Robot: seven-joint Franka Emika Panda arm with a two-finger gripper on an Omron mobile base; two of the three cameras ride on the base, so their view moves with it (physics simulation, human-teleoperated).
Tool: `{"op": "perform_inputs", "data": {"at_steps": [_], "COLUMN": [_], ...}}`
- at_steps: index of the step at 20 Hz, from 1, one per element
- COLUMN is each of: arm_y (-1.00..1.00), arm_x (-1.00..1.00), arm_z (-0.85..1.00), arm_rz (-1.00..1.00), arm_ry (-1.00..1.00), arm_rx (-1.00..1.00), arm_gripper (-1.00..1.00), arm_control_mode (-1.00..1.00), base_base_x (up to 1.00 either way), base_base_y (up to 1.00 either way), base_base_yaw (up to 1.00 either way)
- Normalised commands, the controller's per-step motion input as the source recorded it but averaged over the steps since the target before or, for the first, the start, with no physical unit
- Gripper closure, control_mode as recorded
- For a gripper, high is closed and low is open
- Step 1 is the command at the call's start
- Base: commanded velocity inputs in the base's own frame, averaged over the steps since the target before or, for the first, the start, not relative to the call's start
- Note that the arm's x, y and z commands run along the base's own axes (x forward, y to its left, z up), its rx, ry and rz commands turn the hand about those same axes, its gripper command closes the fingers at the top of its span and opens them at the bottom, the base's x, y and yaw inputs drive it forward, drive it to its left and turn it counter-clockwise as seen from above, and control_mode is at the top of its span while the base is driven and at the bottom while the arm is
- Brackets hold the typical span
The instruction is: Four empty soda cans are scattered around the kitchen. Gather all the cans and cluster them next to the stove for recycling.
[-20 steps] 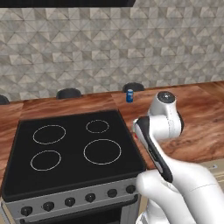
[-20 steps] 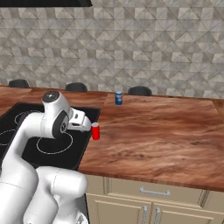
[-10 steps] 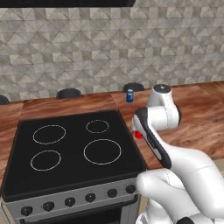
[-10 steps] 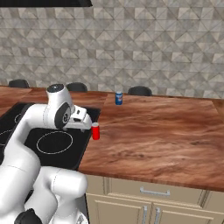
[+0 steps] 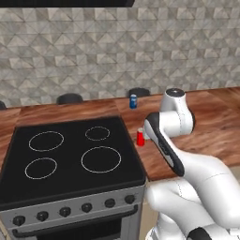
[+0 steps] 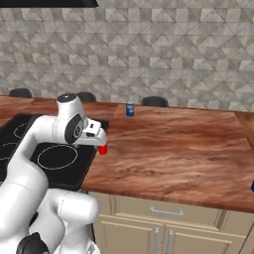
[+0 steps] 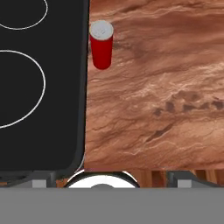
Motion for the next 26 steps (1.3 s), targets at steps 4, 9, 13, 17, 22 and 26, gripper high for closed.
{"op": "perform_inputs", "data": {"at_steps": [4, 9, 13, 17, 22, 26], "arm_y": [0.00, 0.00, 0.00, 0.00, 0.00, 0.00], "arm_x": [0.00, 0.00, 0.00, 0.00, 0.00, 0.00], "arm_z": [0.00, 0.00, 0.00, 0.00, 0.00, 0.00], "arm_rz": [0.00, 0.00, 0.00, 0.00, 0.00, 0.00], "arm_ry": [0.00, 0.00, 0.00, 0.00, 0.00, 0.00], "arm_rx": [0.00, 0.00, 0.00, 0.00, 0.00, 0.00], "arm_gripper": [-1.00, -1.00, -1.00, -1.00, -1.00, -1.00], "arm_control_mode": [1.00, 1.00, 1.00, 1.00, 1.00, 1.00], "base_base_x": [-0.25, -0.05, 0.00, 0.00, 0.00, 0.00], "base_base_y": [-0.69, -0.79, -0.83, -0.67, -0.57, -0.52], "base_base_yaw": [0.07, 0.01, 0.00, -0.04, -0.09, -0.11]}}
